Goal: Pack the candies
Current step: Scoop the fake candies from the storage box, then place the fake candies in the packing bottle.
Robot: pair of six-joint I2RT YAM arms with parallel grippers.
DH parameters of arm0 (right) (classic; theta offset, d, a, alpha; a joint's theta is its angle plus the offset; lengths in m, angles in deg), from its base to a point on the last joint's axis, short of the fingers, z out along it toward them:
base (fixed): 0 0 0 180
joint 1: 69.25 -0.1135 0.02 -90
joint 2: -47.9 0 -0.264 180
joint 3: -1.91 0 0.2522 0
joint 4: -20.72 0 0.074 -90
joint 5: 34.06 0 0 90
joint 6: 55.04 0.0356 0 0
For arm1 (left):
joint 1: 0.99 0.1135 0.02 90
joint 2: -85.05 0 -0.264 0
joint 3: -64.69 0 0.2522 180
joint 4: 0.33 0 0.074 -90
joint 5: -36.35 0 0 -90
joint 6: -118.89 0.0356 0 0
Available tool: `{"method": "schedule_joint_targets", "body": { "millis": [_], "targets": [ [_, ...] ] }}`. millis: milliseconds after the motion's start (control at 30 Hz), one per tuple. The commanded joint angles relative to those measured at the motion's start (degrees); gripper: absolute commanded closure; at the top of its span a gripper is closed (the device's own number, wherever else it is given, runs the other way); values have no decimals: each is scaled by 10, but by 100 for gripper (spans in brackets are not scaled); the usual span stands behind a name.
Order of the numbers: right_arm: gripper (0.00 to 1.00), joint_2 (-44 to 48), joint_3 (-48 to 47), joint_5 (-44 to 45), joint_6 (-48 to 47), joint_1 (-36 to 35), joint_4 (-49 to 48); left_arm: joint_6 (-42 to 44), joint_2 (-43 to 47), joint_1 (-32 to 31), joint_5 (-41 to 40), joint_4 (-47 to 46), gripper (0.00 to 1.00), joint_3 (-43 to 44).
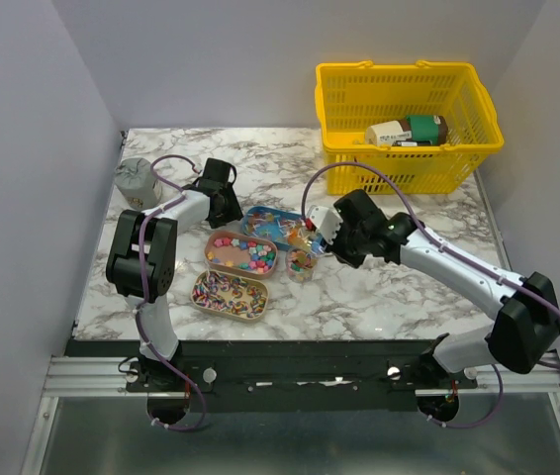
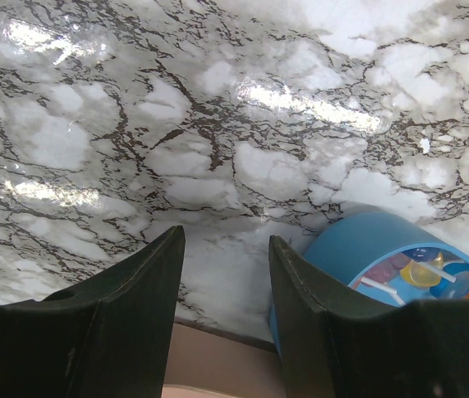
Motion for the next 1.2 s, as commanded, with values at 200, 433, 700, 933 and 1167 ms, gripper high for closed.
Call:
{"method": "schedule_joint_targets", "body": {
  "millis": [200,433,700,933,1167],
  "targets": [
    [99,24,-23,9,8,3,145,-4,11,-4,-5,9,43,-3],
    [99,8,-68,34,4,1,198,-7,6,-4,0,9,43,-4],
    [99,-24,-88,61,1,-21,241,-7,8,-4,-2,8,43,-3],
    [99,-41,-107,86,4,-35,264,-5,9,-4,-4,9,43,-2],
    [99,-47,-118,95,8,-45,282,-6,10,-4,-3,10,43,-2]
  ]
}}
